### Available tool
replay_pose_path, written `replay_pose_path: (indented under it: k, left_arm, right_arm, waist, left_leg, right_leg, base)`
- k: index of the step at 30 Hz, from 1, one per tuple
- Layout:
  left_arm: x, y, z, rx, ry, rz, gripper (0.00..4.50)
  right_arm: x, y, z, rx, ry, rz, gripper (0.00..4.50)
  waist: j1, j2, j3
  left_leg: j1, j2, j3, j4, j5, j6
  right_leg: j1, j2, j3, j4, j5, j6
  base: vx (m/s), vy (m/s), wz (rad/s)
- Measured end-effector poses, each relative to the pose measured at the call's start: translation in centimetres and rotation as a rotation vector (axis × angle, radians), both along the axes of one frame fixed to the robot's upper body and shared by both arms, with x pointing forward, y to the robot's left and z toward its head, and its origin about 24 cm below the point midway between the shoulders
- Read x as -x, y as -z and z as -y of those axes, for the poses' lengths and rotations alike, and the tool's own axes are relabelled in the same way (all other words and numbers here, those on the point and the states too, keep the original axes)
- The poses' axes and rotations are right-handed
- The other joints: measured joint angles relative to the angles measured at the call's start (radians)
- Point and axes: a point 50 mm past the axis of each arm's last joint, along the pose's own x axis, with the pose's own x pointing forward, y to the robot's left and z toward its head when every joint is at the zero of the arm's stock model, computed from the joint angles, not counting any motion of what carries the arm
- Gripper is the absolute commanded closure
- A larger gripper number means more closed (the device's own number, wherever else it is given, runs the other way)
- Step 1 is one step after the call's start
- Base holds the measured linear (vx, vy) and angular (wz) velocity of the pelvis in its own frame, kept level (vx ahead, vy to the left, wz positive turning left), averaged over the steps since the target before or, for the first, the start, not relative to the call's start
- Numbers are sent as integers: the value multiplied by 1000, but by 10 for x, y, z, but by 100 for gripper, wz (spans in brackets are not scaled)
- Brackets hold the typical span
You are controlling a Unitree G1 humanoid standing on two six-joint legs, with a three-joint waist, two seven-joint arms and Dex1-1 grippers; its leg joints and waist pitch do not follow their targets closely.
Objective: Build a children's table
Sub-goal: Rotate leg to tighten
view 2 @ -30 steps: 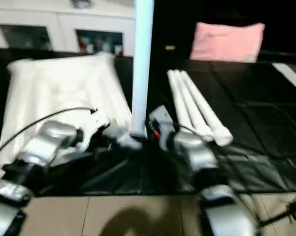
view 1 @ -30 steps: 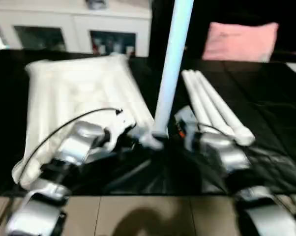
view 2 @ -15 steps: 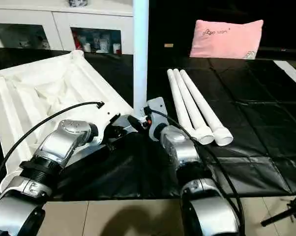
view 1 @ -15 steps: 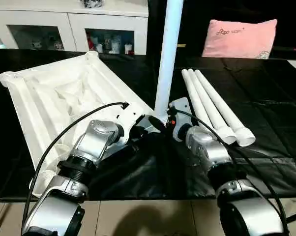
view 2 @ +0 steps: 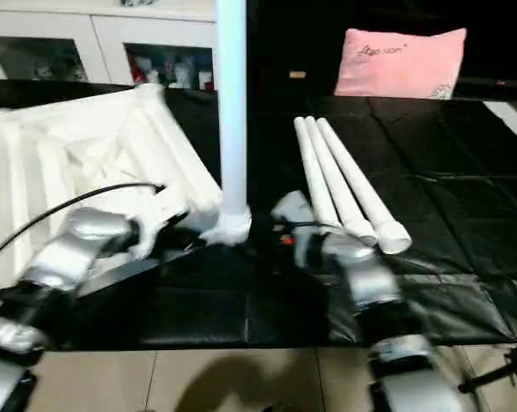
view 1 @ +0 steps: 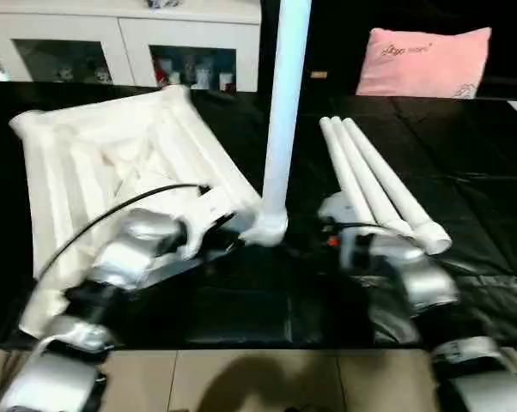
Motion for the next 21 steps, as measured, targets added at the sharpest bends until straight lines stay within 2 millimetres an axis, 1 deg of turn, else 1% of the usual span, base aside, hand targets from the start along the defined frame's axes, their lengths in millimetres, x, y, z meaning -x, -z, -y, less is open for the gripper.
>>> replay_pose_path:
  k: [2, 4, 6, 8, 11, 14, 18, 19, 20, 21]
  left_arm:
    - [2, 0, -3, -4, 39, -10, 450]
    - [5, -1, -7, -16, 99, -16, 450]
    - [8, -2, -11, -31, 165, -29, 450]
    - [11, -3, -14, -37, 206, -41, 450]
    - [14, -3, -12, -46, 274, -56, 450]
    - [17, -2, -10, -52, 330, -67, 450]
    - [19, -1, -7, -59, 376, -68, 450]
    - [19, -1, -6, -59, 383, -67, 450]
    - [19, -1, -5, -60, 389, -64, 450]
    - [19, -1, -4, -62, 394, -62, 450]
  right_arm:
    - [2, -3, 0, -8, -59, -3, 2]
    - [5, -4, 0, 11, -134, -6, 2]
    - [7, -7, 0, 30, -207, 2, 2]
    - [6, -10, -3, 38, -254, 20, 2]
    - [4, -14, -9, 53, -302, 50, 2]
    - [6, -10, -15, 70, -354, 42, 2]
    - [8, -6, -25, 73, -409, 30, 2]
    - [9, -5, -26, 76, -417, 28, 18]
    - [9, -4, -28, 79, -426, 26, 18]
    - [9, -3, -28, 79, -435, 20, 31]
  waist:
    - [6, 0, 0]
    - [19, 0, 0]
    - [27, -1, 1]
    - [30, -1, 1]
    - [37, -2, 0]
    - [44, -2, 0]
    - [47, -2, 0]
    - [48, -2, 0]
    - [48, -2, 0]
    - [48, -3, 0]
  left_leg:
    - [0, 0, 0, 1, 0, 0]
    - [-1, 0, 0, 2, -1, 1]
    - [-1, 1, 0, 3, -1, 1]
    - [-1, 1, 1, 3, -1, 1]
    - [-1, 1, 1, 4, -1, 1]
    - [-1, 1, 1, 4, -3, -2]
    - [-1, 1, 1, 5, -3, -2]
    - [-1, 1, 1, 6, -3, -2]
    - [-1, 1, 1, 7, -3, -3]
    - [-1, 1, 1, 8, -4, -4]
  right_leg:
    - [0, 0, 0, 0, 0, 0]
    - [0, 0, 0, 0, 0, 0]
    - [0, 0, 0, 0, 0, 0]
    - [0, -1, 0, 1, 0, 0]
    - [1, -1, 0, 1, 0, 0]
    - [1, -1, 0, 2, 0, 0]
    - [1, -1, 0, 2, 0, 0]
    - [1, -1, 0, 3, 0, 0]
    - [1, -1, 0, 3, 0, 0]
    - [1, -2, 0, 4, 0, 0]
  base:
    - [0, 0, 0]
    - [0, 0, 0]
    - [0, 0, 0]
    - [0, 0, 0]
    - [0, 0, 0]
    - [0, 0, 0]
    - [0, 0, 0]
    - [0, 0, 0]
    - [0, 0, 0]
    - [0, 0, 0]
